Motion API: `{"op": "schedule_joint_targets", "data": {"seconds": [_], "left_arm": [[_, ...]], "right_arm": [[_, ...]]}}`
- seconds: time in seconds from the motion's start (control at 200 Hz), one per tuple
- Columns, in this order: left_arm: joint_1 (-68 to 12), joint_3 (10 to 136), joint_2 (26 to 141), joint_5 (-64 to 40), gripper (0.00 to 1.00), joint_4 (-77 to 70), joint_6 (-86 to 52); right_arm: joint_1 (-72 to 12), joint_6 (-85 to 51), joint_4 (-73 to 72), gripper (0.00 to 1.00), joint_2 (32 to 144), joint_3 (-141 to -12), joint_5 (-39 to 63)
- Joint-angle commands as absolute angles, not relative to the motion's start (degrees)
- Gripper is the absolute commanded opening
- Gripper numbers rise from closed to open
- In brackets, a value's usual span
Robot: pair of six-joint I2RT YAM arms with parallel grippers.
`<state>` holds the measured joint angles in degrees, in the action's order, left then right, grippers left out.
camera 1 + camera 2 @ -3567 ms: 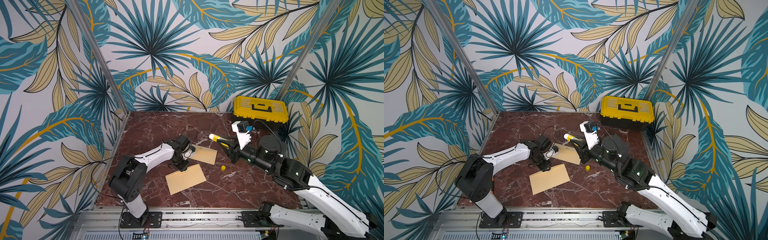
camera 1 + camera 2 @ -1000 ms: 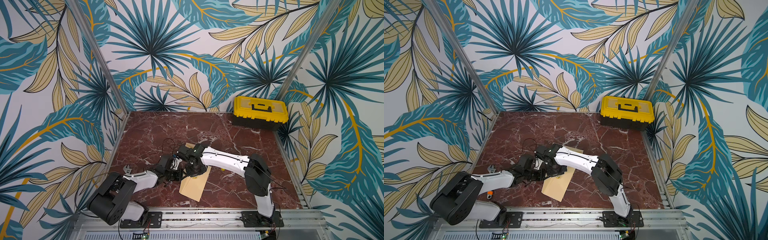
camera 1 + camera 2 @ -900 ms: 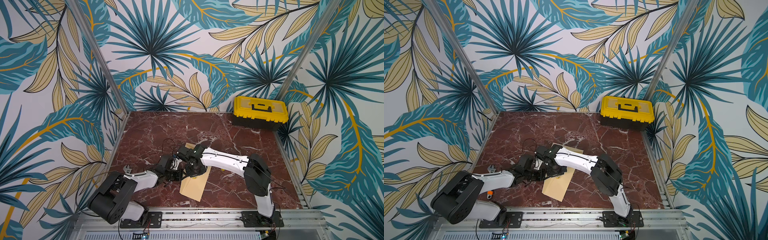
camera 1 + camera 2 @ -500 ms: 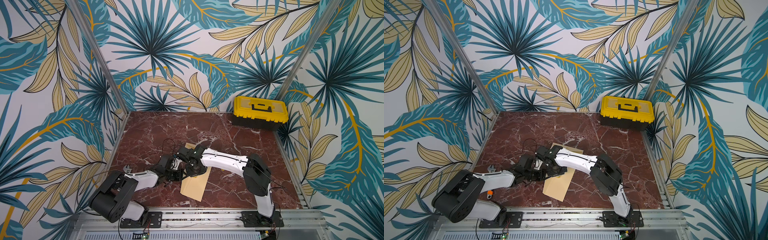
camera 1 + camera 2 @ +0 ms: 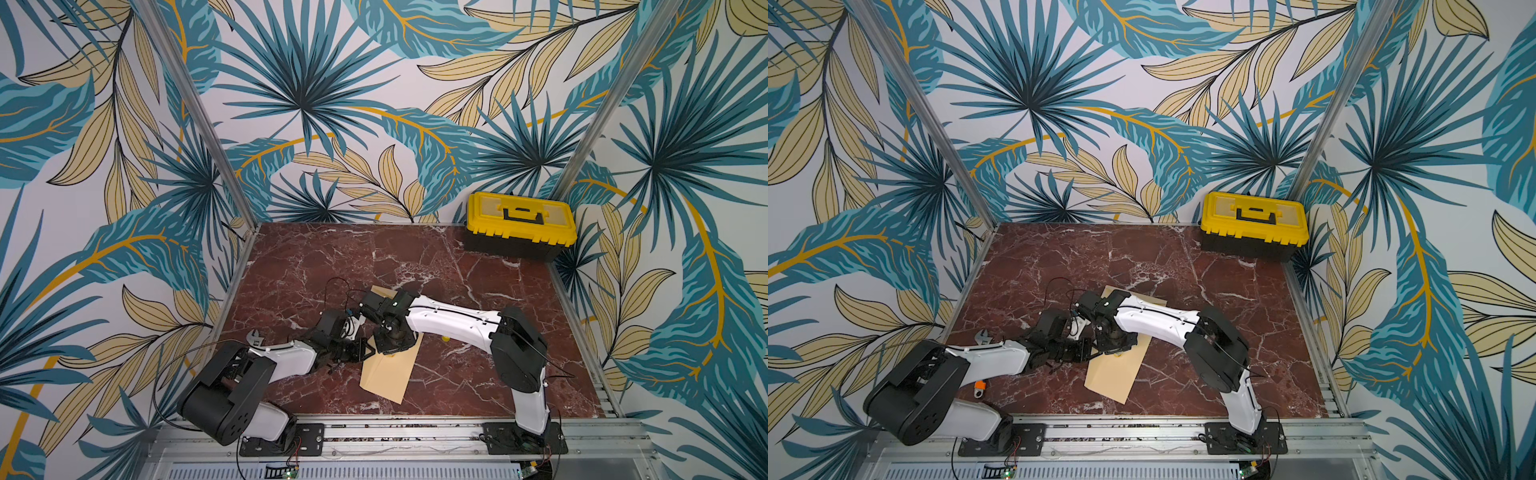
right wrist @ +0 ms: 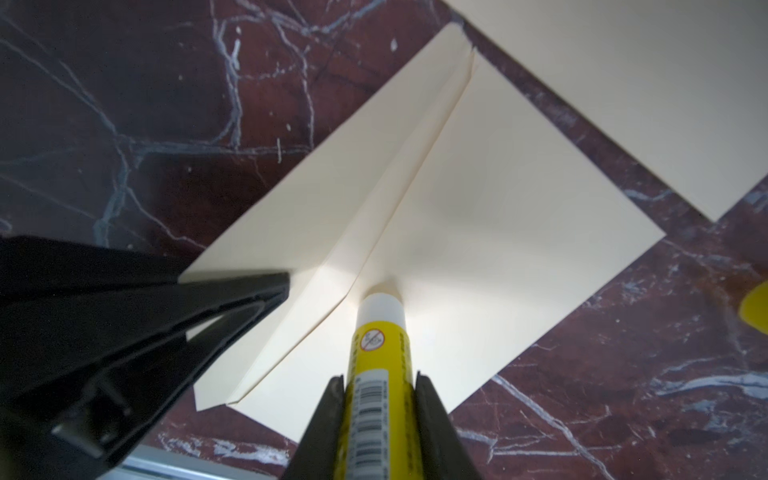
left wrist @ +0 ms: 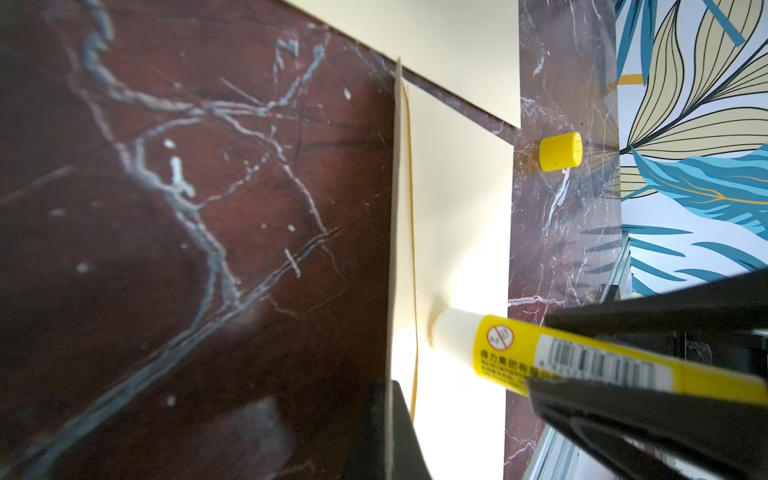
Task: Seal the envelope with a glue stick
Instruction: Apply the envelope at the center of the board.
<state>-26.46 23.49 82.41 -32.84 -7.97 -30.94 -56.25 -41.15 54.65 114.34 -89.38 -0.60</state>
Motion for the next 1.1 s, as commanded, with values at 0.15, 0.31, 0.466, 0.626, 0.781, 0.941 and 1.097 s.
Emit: {"op": "schedule_joint_targets", "data": {"seconds": [0.15, 0.31, 0.466, 0.626, 0.781, 0.941, 1.097], "left_arm": [[-26.1, 22.94, 82.03, -33.23, 0.0, -8.18, -30.32], [-26.1, 23.07, 82.27, -33.51, 0.0, -8.14, -30.15], [-26.1, 23.33, 82.09, -33.53, 0.0, -7.26, -29.66], [-26.06, 23.38, 81.57, -33.37, 0.0, -6.59, -29.53], [-26.09, 23.53, 81.65, -33.11, 0.0, -6.6, -29.62], [-26.1, 23.55, 81.61, -32.96, 0.0, -6.53, -29.63], [-26.14, 23.82, 81.75, -33.04, 0.0, -6.46, -29.57]], "right_arm": [[-56.8, -40.14, 55.56, 0.0, 116.64, -87.35, 5.5], [-56.47, -39.3, 60.45, 0.0, 118.56, -91.83, -8.53], [-55.89, -38.72, 57.6, 0.0, 120.35, -92.33, -10.35], [-55.9, -38.34, 57.17, 0.0, 121.0, -92.03, -4.02], [-56.06, -37.55, 56.94, 0.0, 118.66, -88.76, 5.94], [-56.01, -36.11, 60.35, 0.0, 117.13, -87.37, 6.62], [-55.85, -35.43, 64.26, 0.0, 117.84, -88.77, -4.53]]}}
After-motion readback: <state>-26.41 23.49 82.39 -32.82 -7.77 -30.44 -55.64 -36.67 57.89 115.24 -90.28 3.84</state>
